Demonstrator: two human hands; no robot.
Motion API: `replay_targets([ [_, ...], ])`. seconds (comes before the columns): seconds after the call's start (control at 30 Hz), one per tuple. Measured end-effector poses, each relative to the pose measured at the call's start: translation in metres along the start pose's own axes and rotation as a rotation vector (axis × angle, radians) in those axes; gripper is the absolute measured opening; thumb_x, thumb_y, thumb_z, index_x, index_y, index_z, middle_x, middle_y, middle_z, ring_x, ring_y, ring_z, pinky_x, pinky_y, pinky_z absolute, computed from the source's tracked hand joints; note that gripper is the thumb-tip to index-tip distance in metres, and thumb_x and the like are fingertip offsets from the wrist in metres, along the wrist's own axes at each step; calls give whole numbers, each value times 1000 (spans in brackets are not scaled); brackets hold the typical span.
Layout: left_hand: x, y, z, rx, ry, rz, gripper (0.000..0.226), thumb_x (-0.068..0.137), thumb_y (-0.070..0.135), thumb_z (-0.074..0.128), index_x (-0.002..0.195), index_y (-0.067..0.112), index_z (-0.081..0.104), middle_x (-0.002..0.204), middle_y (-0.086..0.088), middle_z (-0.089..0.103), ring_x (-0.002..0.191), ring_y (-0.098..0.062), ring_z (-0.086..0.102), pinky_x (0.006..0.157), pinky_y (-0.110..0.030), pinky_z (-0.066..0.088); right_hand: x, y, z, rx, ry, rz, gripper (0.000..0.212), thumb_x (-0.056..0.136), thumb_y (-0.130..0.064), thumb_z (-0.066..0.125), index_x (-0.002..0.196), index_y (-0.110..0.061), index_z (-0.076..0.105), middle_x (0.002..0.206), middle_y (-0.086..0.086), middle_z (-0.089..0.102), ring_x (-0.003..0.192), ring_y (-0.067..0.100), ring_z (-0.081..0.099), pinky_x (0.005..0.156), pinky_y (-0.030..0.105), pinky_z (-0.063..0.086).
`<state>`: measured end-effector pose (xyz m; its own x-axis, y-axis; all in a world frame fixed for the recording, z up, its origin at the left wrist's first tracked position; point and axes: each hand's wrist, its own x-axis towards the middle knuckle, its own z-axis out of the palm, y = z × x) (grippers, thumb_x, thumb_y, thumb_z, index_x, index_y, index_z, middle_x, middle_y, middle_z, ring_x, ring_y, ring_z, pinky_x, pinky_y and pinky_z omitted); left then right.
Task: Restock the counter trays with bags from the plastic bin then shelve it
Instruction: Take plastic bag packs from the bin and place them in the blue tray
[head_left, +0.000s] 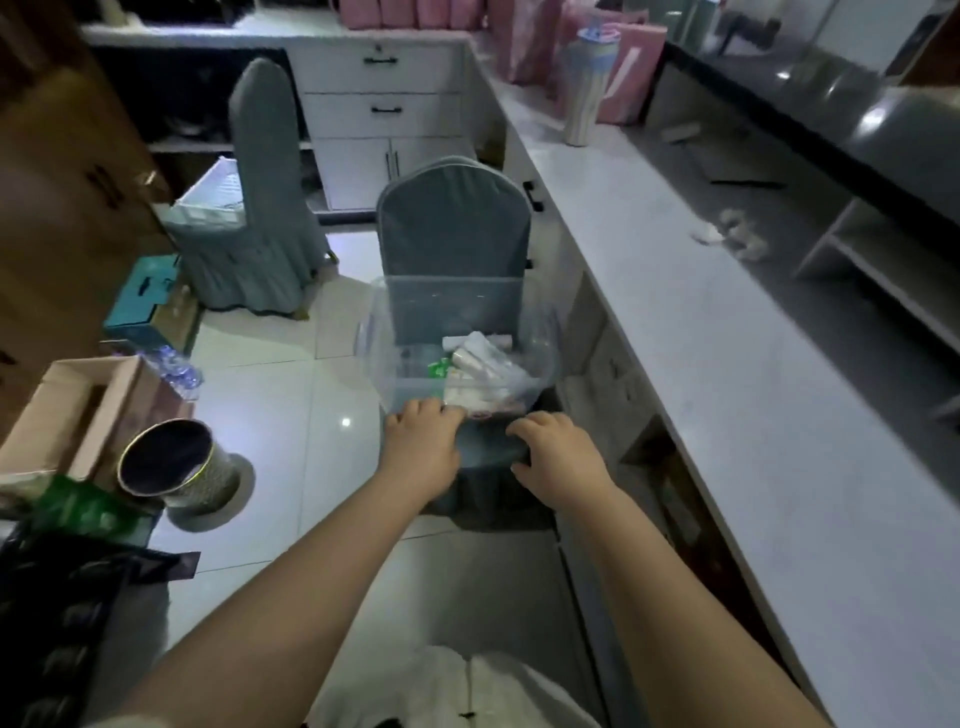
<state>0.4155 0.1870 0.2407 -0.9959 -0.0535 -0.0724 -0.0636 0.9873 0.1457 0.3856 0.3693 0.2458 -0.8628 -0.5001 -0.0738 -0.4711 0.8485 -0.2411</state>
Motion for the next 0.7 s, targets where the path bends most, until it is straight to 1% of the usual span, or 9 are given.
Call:
replay_targets([
  [0.13, 38, -62, 0, -56, -35, -50, 49, 86, 27, 55, 134, 27, 44, 128, -4, 49, 117, -28, 42, 94, -43, 36, 63, -27, 17, 46, -59, 18, 49, 80, -28, 64, 127, -23, 52, 130, 1, 54, 119, 28, 46, 94, 40, 44],
  [0.3, 84, -96, 11, -126, -55, -64, 51, 86, 29, 55, 136, 28, 44, 128, -3, 50, 116, -27, 42, 94, -42, 36, 119, -24, 30, 79, -128, 58, 49, 80, -29, 66, 127, -22, 53, 131, 0, 54, 118, 27, 46, 95, 40, 44],
  [0.43, 135, -111, 28, -131, -133, -85, 51, 87, 28, 53, 137, 28, 43, 132, -3, 48, 120, -27, 40, 95, -42, 35, 178, -2, 37, 107, -172, 77, 45, 80, -27, 66, 123, -21, 56, 127, 2, 57, 118, 26, 47, 96, 40, 43],
  [0.57, 197, -121, 43, -123, -195, -125, 49, 87, 27, 51, 135, 28, 44, 131, -4, 48, 119, -28, 41, 95, -43, 35, 248, 32, 49, 128, -204, 83, 40, 80, -26, 66, 119, -22, 59, 124, 2, 58, 116, 27, 46, 91, 38, 42],
  [0.7, 266, -132, 54, -179, -262, -192, 50, 87, 28, 55, 136, 28, 45, 134, -4, 49, 123, -27, 39, 97, -42, 34, 315, 74, 64, 131, -370, 89, 42, 81, -27, 65, 122, -23, 56, 127, 2, 56, 117, 26, 45, 93, 37, 42],
])
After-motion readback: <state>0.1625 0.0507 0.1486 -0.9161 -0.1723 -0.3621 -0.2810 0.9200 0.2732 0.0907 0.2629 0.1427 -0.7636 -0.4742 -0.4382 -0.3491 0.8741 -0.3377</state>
